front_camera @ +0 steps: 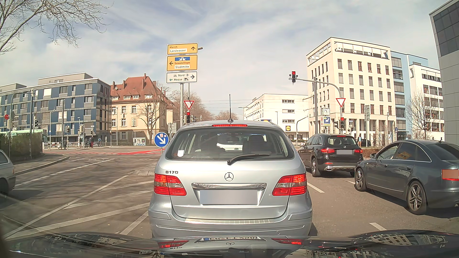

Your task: Follow the waypoints while adhering to traffic rules and regulations

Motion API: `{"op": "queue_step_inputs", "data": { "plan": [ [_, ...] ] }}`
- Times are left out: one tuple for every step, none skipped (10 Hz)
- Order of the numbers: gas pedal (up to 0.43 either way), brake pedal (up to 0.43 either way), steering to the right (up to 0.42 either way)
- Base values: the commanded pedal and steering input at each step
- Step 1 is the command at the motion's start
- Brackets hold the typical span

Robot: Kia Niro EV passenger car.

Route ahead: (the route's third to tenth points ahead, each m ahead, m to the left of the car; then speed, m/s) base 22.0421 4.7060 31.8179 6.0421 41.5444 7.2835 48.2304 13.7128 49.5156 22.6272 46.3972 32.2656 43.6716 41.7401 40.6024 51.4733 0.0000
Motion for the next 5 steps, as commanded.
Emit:
{"op": "queue_step_inputs", "data": {
  "plan": [
    [0.0,0.317,0.006],
    [0.0,0.317,0.006],
    [0.0,0.317,0.006],
    [0.0,0.317,0.006],
    [0.0,0.323,0.006]
  ]
}}
